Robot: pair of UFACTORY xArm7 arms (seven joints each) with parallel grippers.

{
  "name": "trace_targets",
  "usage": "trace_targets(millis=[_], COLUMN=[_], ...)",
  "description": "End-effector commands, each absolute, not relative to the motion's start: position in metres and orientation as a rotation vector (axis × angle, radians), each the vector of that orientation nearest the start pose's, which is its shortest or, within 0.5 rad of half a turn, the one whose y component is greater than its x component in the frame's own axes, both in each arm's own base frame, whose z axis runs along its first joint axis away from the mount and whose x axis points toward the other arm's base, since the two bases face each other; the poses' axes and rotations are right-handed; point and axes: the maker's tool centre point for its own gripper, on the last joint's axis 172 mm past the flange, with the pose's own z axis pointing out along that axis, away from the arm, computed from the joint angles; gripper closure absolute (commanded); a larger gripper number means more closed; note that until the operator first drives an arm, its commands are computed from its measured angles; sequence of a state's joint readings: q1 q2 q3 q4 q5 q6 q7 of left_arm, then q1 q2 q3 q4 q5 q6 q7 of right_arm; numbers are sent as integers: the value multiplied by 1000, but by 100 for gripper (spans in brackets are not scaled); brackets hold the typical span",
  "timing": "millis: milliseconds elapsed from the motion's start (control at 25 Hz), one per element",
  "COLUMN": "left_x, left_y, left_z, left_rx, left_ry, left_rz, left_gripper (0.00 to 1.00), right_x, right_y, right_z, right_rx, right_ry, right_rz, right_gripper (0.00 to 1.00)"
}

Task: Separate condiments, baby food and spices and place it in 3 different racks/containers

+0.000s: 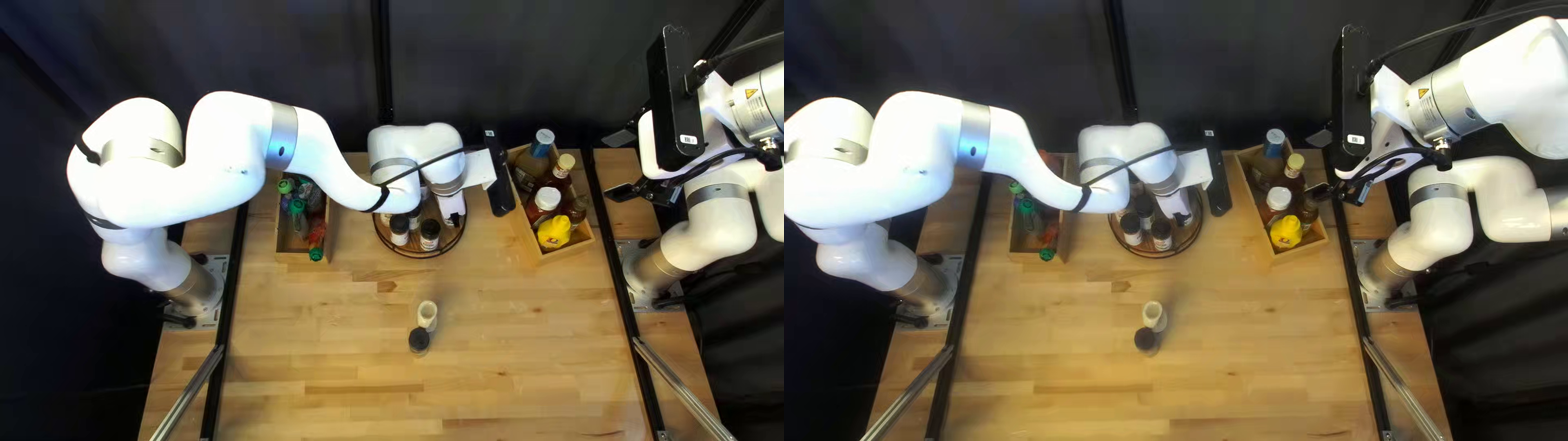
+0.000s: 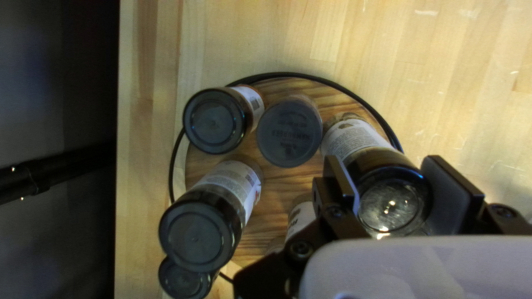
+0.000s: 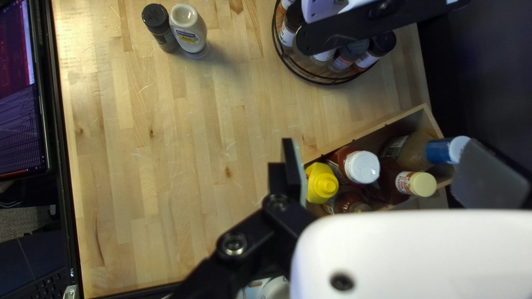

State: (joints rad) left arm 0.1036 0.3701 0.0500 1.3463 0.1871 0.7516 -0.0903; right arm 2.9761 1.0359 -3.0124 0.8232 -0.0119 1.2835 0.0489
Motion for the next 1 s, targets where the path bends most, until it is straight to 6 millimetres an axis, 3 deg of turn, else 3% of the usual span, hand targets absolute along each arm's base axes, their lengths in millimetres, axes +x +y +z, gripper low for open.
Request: trace_targets(millis=[40,280,360,400,440,480,520,600,800,920,1000], left_x=[607,606,605,605,604,604,604,604,604,603,599], left_y=[117,120,121,121,119,119,118,116,111,103,89], left_z=[139,129,128,127,127,127,126,128,134,147,165], left_rx=[-2942,-2925,-2923,-2923,-2925,-2926,-2929,-2940,-2960,-2986,-3045], left_ry=[-167,-177,-181,-182,-182,-182,-182,-180,-176,-163,-146], left_rz=[-313,-292,-288,-286,-283,-282,-275,-263,-244,-232,-213], left_gripper=[100,98,88,69,56,19,7,0,0,0,0], right_x=[292,292,292,292,292,292,292,292,292,292,292], right_y=[-12,-12,-12,-12,-12,-12,-12,-12,-12,-12,-12], right_z=[447,447,447,447,447,447,447,447,447,447,447], right_rx=[-3137,-3137,-3137,-3137,-3137,-3137,-3137,-3137,-3137,-3137,-3137], right_ry=[182,182,182,182,182,182,182,182,182,182,182], right_rz=[-919,-919,-919,-919,-919,-919,-919,-919,-919,-919,-919], right_gripper=[0,0,0,0,0,0,0,0,0,0,0])
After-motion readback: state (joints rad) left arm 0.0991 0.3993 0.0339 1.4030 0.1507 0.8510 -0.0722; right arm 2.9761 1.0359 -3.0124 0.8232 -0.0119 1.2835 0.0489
